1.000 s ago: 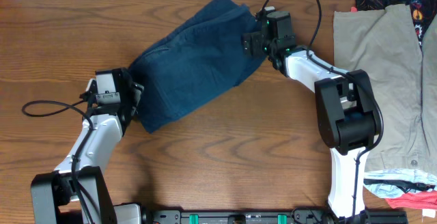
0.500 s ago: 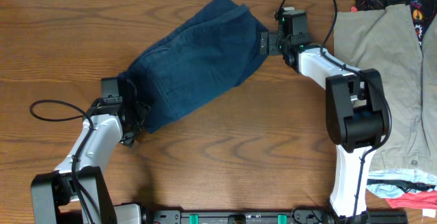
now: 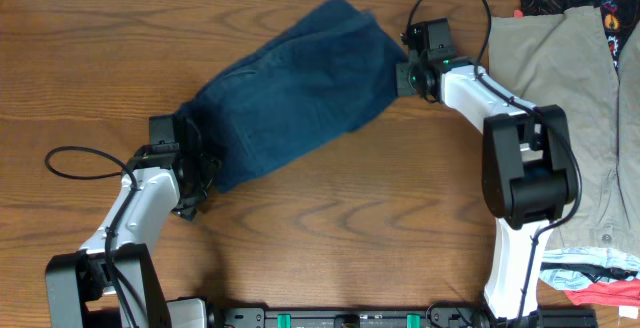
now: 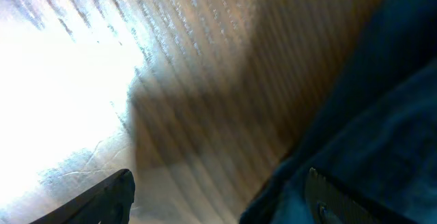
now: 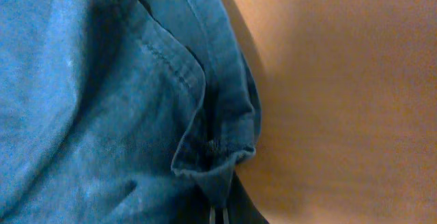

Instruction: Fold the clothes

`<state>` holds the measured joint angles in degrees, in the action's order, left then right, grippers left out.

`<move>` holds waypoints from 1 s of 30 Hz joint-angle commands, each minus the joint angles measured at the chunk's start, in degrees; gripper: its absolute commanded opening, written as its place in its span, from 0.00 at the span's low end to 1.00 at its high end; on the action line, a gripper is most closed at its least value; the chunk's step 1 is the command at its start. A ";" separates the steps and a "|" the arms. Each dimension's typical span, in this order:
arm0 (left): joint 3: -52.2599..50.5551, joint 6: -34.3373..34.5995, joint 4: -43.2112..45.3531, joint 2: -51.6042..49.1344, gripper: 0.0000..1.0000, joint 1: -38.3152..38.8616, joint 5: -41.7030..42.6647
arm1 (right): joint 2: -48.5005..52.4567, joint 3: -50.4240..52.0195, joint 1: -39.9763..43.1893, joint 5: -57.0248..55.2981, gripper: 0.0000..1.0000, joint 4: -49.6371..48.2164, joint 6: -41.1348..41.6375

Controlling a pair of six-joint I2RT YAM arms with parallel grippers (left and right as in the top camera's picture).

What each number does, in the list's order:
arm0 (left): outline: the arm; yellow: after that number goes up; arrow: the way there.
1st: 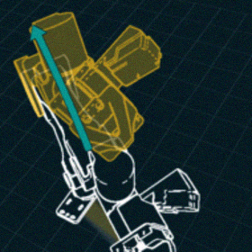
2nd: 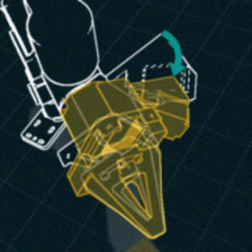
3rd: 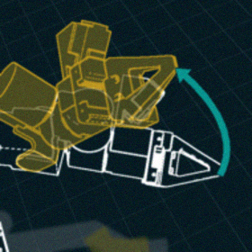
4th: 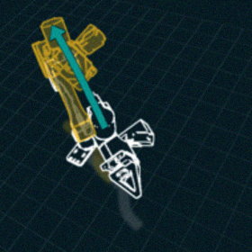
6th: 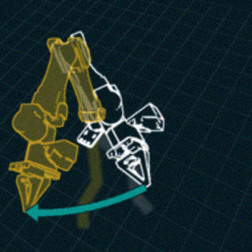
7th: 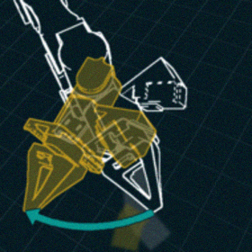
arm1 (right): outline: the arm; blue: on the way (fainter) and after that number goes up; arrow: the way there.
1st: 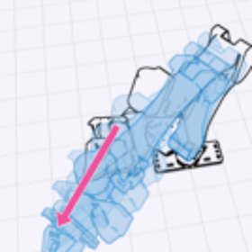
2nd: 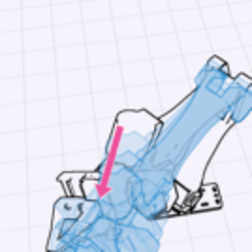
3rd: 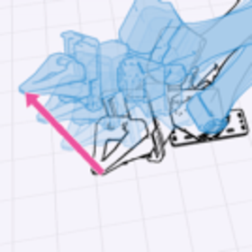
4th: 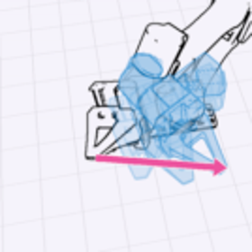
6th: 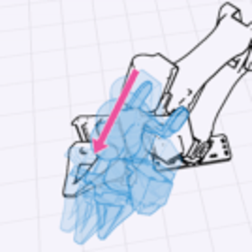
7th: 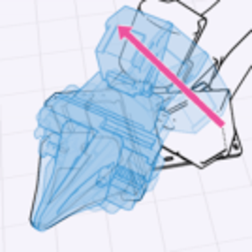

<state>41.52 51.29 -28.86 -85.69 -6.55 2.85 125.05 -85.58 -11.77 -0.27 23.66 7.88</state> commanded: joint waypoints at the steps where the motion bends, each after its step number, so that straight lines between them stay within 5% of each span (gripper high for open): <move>1: -0.04 -3.08 -1.51 0.07 0.81 -0.02 -0.24 | -1.70 0.61 2.16 -12.33 0.01 9.05 6.84; 9: -0.04 -4.59 -3.93 0.07 0.81 -0.02 -0.26 | -8.94 0.61 3.56 -15.45 0.06 31.85 14.03; 11: -0.04 -4.59 -3.89 0.07 0.81 -0.02 -0.26 | -11.17 0.61 3.58 -15.41 0.29 32.61 12.87; 14: -0.04 -4.61 -3.91 0.07 0.81 -0.02 -0.26 | -15.02 0.59 3.69 -15.63 0.80 30.88 12.39; 15: -0.04 -4.61 -3.93 0.07 0.81 -0.02 -0.24 | -16.24 0.59 3.74 -15.67 0.87 29.22 12.26; 19: -0.04 -4.57 -3.89 0.07 0.81 -0.02 -0.26 | -19.28 0.59 3.74 -11.26 0.65 17.55 3.61; 24: -0.04 -4.59 -3.93 0.07 0.81 -0.02 -0.24 | -17.77 0.61 3.52 3.74 0.69 13.38 -7.04; 30: -0.04 -4.59 -3.93 0.07 0.81 -0.02 -0.26 | -12.26 0.61 2.95 3.67 0.75 12.83 -16.09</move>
<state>41.52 47.70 -32.60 -85.69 -6.55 2.85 109.10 -85.12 -8.21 0.58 36.84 0.54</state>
